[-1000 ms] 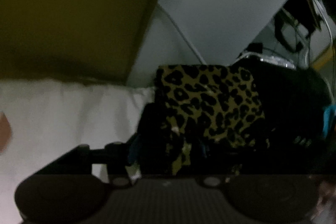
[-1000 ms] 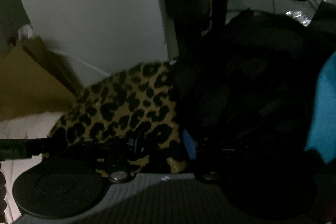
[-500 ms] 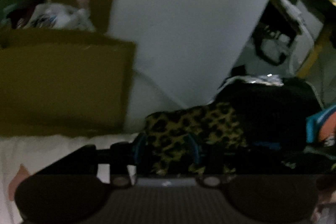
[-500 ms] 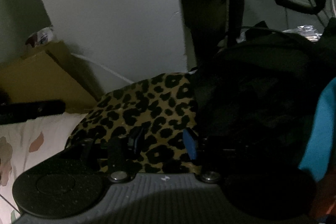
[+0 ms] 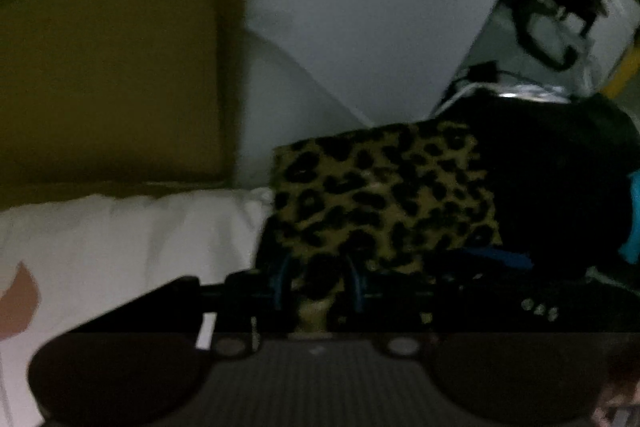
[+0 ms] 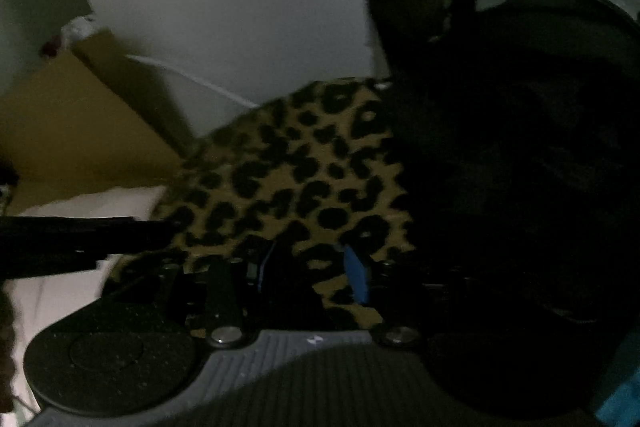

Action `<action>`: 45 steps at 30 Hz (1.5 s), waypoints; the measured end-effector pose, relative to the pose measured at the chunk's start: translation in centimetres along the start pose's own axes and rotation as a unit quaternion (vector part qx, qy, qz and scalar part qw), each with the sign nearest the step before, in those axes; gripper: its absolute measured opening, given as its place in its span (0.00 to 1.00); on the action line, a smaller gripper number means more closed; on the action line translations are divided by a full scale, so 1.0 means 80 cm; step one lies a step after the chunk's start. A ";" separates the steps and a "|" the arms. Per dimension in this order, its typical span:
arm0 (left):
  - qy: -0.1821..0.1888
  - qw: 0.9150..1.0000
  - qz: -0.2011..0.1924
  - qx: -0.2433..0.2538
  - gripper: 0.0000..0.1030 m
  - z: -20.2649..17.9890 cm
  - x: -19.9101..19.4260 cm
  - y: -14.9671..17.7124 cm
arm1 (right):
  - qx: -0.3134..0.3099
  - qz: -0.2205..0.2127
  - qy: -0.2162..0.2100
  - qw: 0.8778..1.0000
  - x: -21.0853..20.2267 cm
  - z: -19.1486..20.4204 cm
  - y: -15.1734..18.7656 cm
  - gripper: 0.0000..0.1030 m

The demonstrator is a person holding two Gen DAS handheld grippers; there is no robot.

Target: Fold clothes

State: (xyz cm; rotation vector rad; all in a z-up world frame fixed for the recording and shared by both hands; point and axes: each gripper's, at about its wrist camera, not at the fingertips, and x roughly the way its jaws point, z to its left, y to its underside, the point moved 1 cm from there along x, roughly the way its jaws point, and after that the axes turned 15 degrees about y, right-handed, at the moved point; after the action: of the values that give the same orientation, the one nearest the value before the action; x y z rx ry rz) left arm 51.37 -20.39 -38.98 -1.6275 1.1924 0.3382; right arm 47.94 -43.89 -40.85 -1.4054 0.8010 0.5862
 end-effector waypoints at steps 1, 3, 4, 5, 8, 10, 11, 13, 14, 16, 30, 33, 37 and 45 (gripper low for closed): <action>-0.007 1.000 0.003 -0.006 0.34 0.002 -0.003 -0.001 | 0.002 -0.003 0.006 1.000 -0.001 -0.004 -0.002 0.38; -0.010 1.000 0.008 -0.012 0.30 0.000 -0.015 -0.004 | 0.007 -0.012 0.013 1.000 -0.006 -0.011 -0.006 0.38; -0.009 1.000 0.008 0.000 0.29 -0.003 -0.022 -0.005 | 0.011 -0.017 0.013 1.000 -0.009 -0.015 -0.008 0.38; -0.005 1.000 0.007 0.007 0.29 -0.006 -0.028 -0.005 | 0.016 -0.022 0.010 1.000 -0.013 -0.018 -0.010 0.38; 0.023 1.000 0.003 0.011 0.29 -0.010 -0.036 -0.003 | 0.045 -0.032 -0.013 0.998 -0.022 -0.026 -0.019 0.38; 0.018 0.999 0.005 0.034 0.29 -0.019 -0.036 -0.001 | 0.038 -0.043 -0.013 0.998 -0.022 -0.018 -0.026 0.38; 0.020 0.999 0.007 0.045 0.28 -0.024 -0.035 0.001 | 0.034 -0.047 -0.013 0.998 -0.021 -0.014 -0.029 0.38; 0.033 0.998 0.009 0.048 0.25 -0.031 -0.031 0.002 | 0.040 -0.039 -0.016 0.998 -0.012 -0.008 -0.034 0.38; 0.037 0.998 0.008 0.046 0.25 -0.033 -0.029 0.002 | 0.041 -0.036 -0.018 0.998 -0.009 -0.005 -0.036 0.38; 0.040 0.998 0.009 0.039 0.25 -0.034 -0.023 0.003 | 0.032 -0.031 -0.013 0.999 -0.001 0.005 -0.045 0.38; 0.020 0.999 0.003 -0.032 0.14 -0.013 -0.013 0.000 | -0.009 -0.008 0.020 1.000 0.020 0.008 -0.072 0.21; 0.006 1.000 -0.006 -0.022 0.14 -0.015 -0.024 0.005 | -0.034 -0.014 0.016 0.999 0.004 0.012 -0.071 0.23; 0.011 1.000 -0.015 0.013 0.15 -0.027 -0.042 0.023 | -0.066 -0.020 0.010 0.998 -0.021 0.017 -0.058 0.23; 0.054 0.998 -0.030 0.012 0.17 -0.045 -0.057 0.048 | -0.106 -0.013 -0.006 0.994 -0.073 0.038 0.006 0.23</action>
State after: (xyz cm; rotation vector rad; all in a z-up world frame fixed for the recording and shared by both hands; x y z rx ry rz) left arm 44.90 -20.85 -36.45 -1.6748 1.2220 0.1998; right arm 44.37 -40.22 -36.68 -1.6018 0.7252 0.6737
